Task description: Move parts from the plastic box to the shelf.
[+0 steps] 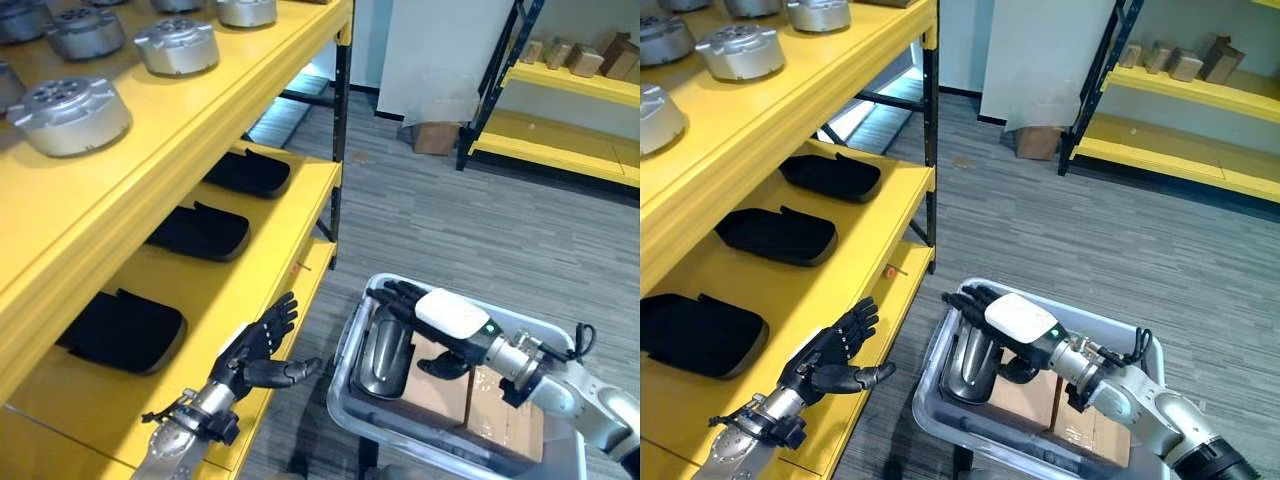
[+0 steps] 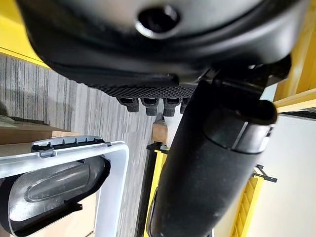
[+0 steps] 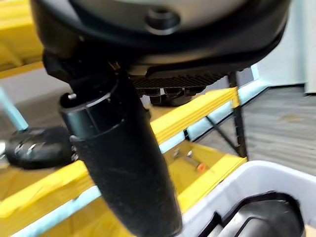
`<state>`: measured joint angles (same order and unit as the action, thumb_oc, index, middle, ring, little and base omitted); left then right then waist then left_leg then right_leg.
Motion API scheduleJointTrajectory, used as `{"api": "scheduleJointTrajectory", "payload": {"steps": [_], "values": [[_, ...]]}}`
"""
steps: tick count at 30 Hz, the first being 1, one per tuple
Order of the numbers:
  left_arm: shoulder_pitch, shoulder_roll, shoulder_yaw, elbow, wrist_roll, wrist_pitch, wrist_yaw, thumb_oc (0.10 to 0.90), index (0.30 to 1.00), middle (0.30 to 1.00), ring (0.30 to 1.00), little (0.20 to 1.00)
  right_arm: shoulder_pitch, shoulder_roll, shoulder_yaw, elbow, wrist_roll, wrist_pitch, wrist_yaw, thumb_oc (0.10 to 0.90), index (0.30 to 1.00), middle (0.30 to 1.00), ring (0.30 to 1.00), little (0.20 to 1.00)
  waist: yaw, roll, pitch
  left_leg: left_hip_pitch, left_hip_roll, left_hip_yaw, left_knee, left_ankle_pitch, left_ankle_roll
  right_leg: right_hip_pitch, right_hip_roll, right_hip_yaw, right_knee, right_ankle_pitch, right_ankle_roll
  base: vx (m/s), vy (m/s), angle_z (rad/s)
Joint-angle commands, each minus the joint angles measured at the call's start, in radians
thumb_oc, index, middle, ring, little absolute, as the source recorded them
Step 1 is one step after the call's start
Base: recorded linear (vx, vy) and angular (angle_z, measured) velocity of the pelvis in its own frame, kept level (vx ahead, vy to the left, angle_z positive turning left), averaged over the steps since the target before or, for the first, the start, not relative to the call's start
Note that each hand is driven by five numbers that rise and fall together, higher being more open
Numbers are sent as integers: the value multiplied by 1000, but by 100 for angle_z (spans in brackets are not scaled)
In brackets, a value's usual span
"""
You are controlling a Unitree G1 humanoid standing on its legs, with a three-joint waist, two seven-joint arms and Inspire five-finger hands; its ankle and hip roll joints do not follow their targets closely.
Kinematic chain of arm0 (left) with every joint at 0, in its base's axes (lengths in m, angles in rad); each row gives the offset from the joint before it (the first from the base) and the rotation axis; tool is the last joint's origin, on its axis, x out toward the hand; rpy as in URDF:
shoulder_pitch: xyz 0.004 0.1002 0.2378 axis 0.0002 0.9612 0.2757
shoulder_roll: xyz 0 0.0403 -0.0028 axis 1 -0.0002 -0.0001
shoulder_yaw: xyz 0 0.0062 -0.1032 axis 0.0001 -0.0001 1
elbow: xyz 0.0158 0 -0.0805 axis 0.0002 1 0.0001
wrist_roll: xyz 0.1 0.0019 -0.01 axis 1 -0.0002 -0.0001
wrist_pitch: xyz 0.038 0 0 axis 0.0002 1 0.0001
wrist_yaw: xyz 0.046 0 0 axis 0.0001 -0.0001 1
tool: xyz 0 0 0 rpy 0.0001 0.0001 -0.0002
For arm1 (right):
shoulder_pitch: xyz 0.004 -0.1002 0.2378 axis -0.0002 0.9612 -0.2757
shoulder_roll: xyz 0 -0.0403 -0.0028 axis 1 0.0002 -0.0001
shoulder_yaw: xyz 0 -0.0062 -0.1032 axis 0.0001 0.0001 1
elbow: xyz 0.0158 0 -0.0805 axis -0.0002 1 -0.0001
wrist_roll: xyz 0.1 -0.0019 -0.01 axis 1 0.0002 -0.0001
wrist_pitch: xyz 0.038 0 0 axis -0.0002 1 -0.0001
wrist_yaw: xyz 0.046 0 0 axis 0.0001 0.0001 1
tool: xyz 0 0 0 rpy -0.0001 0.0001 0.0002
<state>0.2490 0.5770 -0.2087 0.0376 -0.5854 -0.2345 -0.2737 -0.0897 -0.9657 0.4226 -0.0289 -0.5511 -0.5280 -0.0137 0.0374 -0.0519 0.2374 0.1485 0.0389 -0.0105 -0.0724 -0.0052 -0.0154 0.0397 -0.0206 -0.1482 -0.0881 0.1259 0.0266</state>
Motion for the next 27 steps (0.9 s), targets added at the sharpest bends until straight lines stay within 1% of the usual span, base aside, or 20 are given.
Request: {"api": "scheduleJointTrajectory", "payload": {"steps": [1, 3, 6, 8, 9, 10, 14, 15, 16, 17, 19, 20, 21, 22, 25, 27], "values": [[-93, 57, -11, -72, -41, -75, -16, 900, 1000, 1000, 1000, 1000, -129, -67, 31, -14, -6, -57, -39, 900, 1000, 1000, 1000, 1000, 33, -14, -17, -116, 42, -47, 29, -7, -24, 45, -33, -7, 151, -234, 36, -52, -167, 14], [-106, 63, -20, -66, -46, -76, -13, 900, 1000, 1000, 1000, 1000, -160, -78, 69, 11, -23, -57, -39, 900, 1000, 1000, 1000, 1000, 39, -14, 1, -146, 52, -60, 50, 3, -31, 23, -21, -13, 182, -248, 24, -68, -190, 14], [-121, 66, -28, -52, -41, -89, -18, 900, 1000, 1000, 1000, 1000, -210, -76, 130, 72, -80, -41, -72, 900, 1000, 1000, 1000, 1000, 51, -13, 32, -188, 69, -78, 71, 22, -42, -9, -1, -21, 226, -270, 7, -86, -192, 21], [-134, 75, -32, -53, -36, -94, -19, 900, 1000, 1000, 1000, 1000, -261, -65, 183, 133, -143, -22, -118, 900, 1000, 1000, 1000, 1000, 60, -8, 63, -219, 84, -92, 74, 44, -51, -43, 16, -32, 267, -290, -6, -105, -202, 17], [-134, 75, -31, -53, -36, -94, -19, 900, 1000, 1000, 1000, 1000, -262, -65, 184, 133, -143, -22, -119, 900, 1000, 1000, 1000, 1000, 60, -8, 63, -220, 84, -92, 74, 44, -51, -43, 16, -32, 267, -290, -6, -95, -190, 13], [-140, 77, -34, -49, -34, -99, -27, 900, 1000, 1000, 1000, 1000, -285, -56, 206, 158, -185, -9, -131, 900, 1000, 1000, 1000, 1000, 66, -3, 83, -238, 92, -98, 78, 57, -56, -61, 26, -34, 291, -301, -12, -62, -126, 15], [-146, 85, -29, -43, -31, -103, -50, 900, 1000, 1000, 1000, 1000, -325, -41, 245, 217, -267, 11, -171, 900, 1000, 1000, 1000, 1000, 76, 7, 111, -270, 104, -111, 88, 74, -61, -87, 39, -33, 334, -323, -22, -55, -151, 3], [-148, 90, -30, -44, -31, -101, -55, 900, 1000, 1000, 1000, 1000, -337, -34, 259, 243, -308, 29, -200, 900, 1000, 1000, 1000, 1000, 81, 11, 120, -280, 106, -116, 89, 77, -62, -96, 42, -34, 350, -333, -25, -47, -181, 2], [-155, 93, -33, -43, -30, -96, -60, 900, 1000, 1000, 1000, 1000, -351, -19, 271, 281, -350, 64, -236, 900, 1000, 1000, 1000, 1000, 86, 16, 130, -292, 106, -124, 92, 82, -62, -108, 45, -37, 370, -343, -28, -39, -155, 5], [-157, 93, -34, -44, -31, -93, -62, 900, 1000, 1000, 1000, 1000, -353, -14, 271, 291, -365, 77, -246, 900, 1000, 1000, 1000, 1000, 87, 18, 132, -296, 106, -127, 92, 84, -62, -111, 46, -37, 376, -346, -29, -26, -127, 11], [-157, 99, -36, -49, -28, -88, -72, 900, 1000, 1000, 1000, 1000, -365, 6, 269, 330, -425, 141, -285, 900, 1000, 1000, 1000, 1000, 92, 28, 144, -310, 107, -135, 96, 89, -64, -119, 50, -39, 396, -359, -34, -8, -74, 11], [-156, 100, -36, -49, -29, -86, -76, 900, 1000, 1000, 1000, 1000, -367, 9, 268, 336, -434, 152, -291, 900, 1000, 1000, 1000, 1000, 93, 30, 146, -312, 107, -136, 96, 91, -65, -121, 51, -39, 400, -361, -35, -6, -56, 4], [-152, 103, -34, -53, -30, -82, -81, 900, 1000, 1000, 1000, 1000, -374, 14, 265, 350, -451, 185, -295, 900, 1000, 1000, 1000, 1000, 95, 34, 150, -319, 107, -139, 99, 93, -65, -125, 53, -39, 407, -365, -36, -11, -56, 1], [-146, 108, -34, -59, -31, -80, -83, 900, 1000, 1000, 1000, 1000, -375, 27, 255, 376, -484, 221, -317, 900, 1000, 1000, 1000, 1000, 96, 43, 157, -331, 108, -143, 100, 98, -66, -136, 55, -40, 424, -373, -39, -20, -50, 4], [-150, 111, -35, -62, -34, -73, -82, 900, 1000, 1000, 1000, 1000, -386, 41, 241, 392, -525, 275, -325, 900, 1000, 1000, 1000, 1000, 94, 56, 166, -348, 107, -147, 105, 100, -65, -161, 56, -40, 455, -385, -42, -8, -12, 1], [-158, 114, -41, -64, -38, -70, -87, 900, 1000, 1000, 1000, 1000, -402, 55, 236, 420, -540, 324, -359, 900, 1000, 1000, 1000, 1000, 96, 70, 177, -368, 104, -151, 113, 102, -64, -181, 55, -41, 483, -396, -46, 0, 0, 0]]}}
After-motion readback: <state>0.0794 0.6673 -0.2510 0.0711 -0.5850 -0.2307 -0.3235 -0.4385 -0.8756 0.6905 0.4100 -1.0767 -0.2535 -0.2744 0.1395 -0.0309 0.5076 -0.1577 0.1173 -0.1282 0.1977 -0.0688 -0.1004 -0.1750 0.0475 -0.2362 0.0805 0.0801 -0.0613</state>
